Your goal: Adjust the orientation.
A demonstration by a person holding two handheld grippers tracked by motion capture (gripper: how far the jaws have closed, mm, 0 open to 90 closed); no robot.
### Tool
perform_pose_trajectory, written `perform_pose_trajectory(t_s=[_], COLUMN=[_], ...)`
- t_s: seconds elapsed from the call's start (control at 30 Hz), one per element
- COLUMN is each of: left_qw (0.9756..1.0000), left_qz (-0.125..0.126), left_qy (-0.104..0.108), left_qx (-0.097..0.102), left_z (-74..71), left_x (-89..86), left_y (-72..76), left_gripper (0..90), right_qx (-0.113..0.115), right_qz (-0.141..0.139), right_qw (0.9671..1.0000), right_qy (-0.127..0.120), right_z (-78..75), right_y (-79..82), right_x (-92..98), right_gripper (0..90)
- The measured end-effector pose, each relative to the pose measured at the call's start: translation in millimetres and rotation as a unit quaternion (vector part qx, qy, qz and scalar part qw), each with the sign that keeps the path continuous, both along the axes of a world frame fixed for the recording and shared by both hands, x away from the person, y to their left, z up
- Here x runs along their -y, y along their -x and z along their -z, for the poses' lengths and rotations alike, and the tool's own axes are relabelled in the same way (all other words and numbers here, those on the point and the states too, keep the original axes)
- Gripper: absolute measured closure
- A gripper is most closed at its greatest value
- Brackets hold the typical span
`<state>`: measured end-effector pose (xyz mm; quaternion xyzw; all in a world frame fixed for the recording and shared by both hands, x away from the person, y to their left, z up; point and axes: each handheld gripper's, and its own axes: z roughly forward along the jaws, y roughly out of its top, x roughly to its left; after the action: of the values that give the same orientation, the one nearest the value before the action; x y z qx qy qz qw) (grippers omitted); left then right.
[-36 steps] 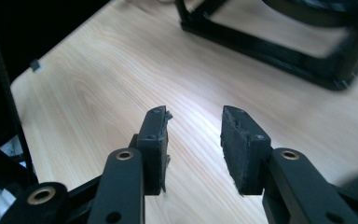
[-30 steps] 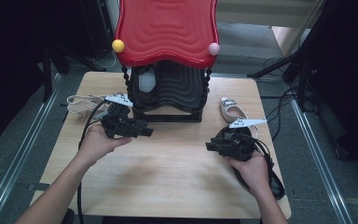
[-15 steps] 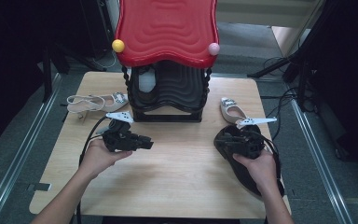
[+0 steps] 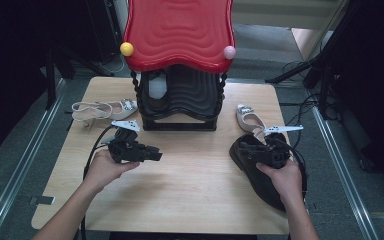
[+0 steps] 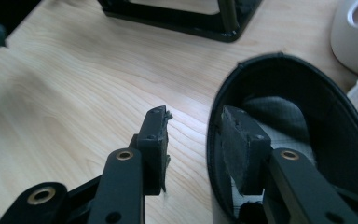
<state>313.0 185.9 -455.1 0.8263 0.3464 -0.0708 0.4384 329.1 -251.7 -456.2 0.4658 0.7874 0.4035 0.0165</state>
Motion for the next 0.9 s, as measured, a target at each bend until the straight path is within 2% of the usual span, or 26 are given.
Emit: perform_pose_trajectory(t_s=[0.1, 0.2, 0.27, 0.4, 0.5, 0.6, 0.7, 0.83, 0.9], left_qw=[1.0, 1.0, 1.0, 1.0, 1.0, 1.0, 1.0, 1.0, 1.0], left_qz=[-0.001, -0.004, -0.005, -0.005, -0.006, -0.005, -0.004, -0.006, -0.008], left_qy=[0.0, 0.004, 0.003, -0.002, -0.003, -0.004, -0.004, -0.001, 0.004], left_qx=[0.003, 0.003, 0.001, 0.001, -0.004, -0.002, 0.001, 0.003, 0.0], left_z=[-0.3, -0.4, 0.0, 1.6, 3.6, 4.2, 4.1, 3.7, 3.4], left_x=[-0.9, -2.8, -3.4, -4.2, -4.1, -3.9, -3.6, -5.5, -6.5], left_y=[2.1, 3.5, 4.4, 5.7, 5.9, 7.0, 8.6, 8.2, 7.9], left_gripper=[66.9, 66.4, 66.3, 65.8, 65.3, 66.6, 68.4, 68.9, 68.9], right_qx=[-0.008, -0.007, -0.015, -0.034, -0.04, -0.044, -0.053, -0.048, -0.043], right_qz=[0.007, 0.011, 0.014, 0.037, 0.046, 0.045, 0.045, 0.04, 0.03], right_qw=[0.9999, 0.9996, 0.9993, 0.9979, 0.9948, 0.9904, 0.991, 0.9894, 0.9902], right_qy=[0.012, 0.025, 0.03, 0.042, 0.082, 0.123, 0.114, 0.131, 0.129], right_z=[3.9, 5.6, 7.3, 9.6, 13.8, 21.0, 20.8, 14.9, 11.2], right_y=[-4.0, -7.6, -11.3, -19.5, -24.9, -29.8, -32.5, -29.3, -26.3], right_x=[-4.3, -10.5, -14.7, -25.8, -36.6, -43.5, -39.2, -41.0, -40.7], right_gripper=[64.3, 65.1, 66.0, 63.6, 66.5, 75.6, 80.3, 85.9, 86.2])
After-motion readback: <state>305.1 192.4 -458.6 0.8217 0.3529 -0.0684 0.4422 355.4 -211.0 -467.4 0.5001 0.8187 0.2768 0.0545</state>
